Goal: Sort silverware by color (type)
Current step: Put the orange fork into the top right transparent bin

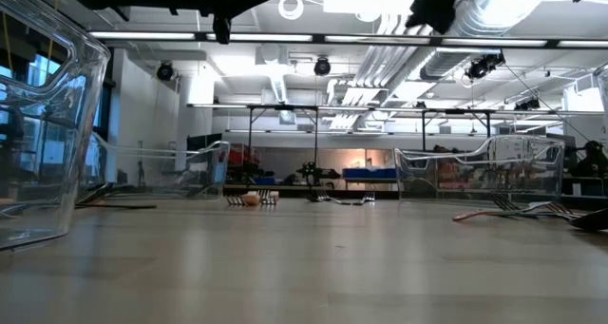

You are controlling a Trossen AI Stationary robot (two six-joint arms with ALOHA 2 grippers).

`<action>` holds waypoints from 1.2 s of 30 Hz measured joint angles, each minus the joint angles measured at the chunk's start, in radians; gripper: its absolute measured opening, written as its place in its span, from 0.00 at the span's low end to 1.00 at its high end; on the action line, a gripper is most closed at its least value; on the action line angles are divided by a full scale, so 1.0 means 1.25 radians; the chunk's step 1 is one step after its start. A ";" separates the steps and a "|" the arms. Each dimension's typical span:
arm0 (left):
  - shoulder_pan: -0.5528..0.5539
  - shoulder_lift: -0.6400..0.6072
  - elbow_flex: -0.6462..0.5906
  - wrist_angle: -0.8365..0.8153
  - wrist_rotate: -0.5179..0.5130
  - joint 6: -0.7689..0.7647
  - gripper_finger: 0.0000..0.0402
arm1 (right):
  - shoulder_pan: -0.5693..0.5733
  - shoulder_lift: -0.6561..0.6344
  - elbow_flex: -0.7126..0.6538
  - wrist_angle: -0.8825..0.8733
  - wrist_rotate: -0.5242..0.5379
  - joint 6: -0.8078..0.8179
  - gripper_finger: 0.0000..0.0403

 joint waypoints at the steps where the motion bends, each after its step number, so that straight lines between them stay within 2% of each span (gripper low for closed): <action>1: 0.000 0.000 0.000 -0.002 0.000 0.000 0.00 | 0.006 0.000 0.000 -0.042 -0.010 -0.002 0.39; 4: 0.000 0.000 0.000 -0.005 -0.006 0.000 0.00 | 0.030 0.006 -0.007 -0.163 -0.019 -0.043 0.46; 8: 0.000 0.000 0.000 -0.009 -0.007 0.001 0.00 | 0.057 0.008 -0.074 -0.209 -0.021 -0.097 0.48; 12: 0.000 0.000 0.001 -0.020 -0.008 0.001 0.00 | 0.085 0.008 -0.185 -0.182 -0.021 -0.142 0.49; 20: 0.000 0.000 0.001 -0.021 -0.012 0.001 0.00 | 0.131 0.011 -0.379 0.057 0.010 -0.165 0.46; 24: 0.000 0.000 0.001 -0.021 -0.027 0.001 0.00 | 0.150 0.029 -0.403 0.093 0.053 -0.167 0.42; 30: 0.000 0.000 0.001 -0.027 -0.030 0.006 0.00 | 0.177 0.084 -0.407 0.089 0.052 -0.133 0.37; 36: 0.000 0.000 0.001 -0.029 -0.038 0.007 0.00 | 0.188 0.164 -0.407 0.089 0.071 -0.137 0.36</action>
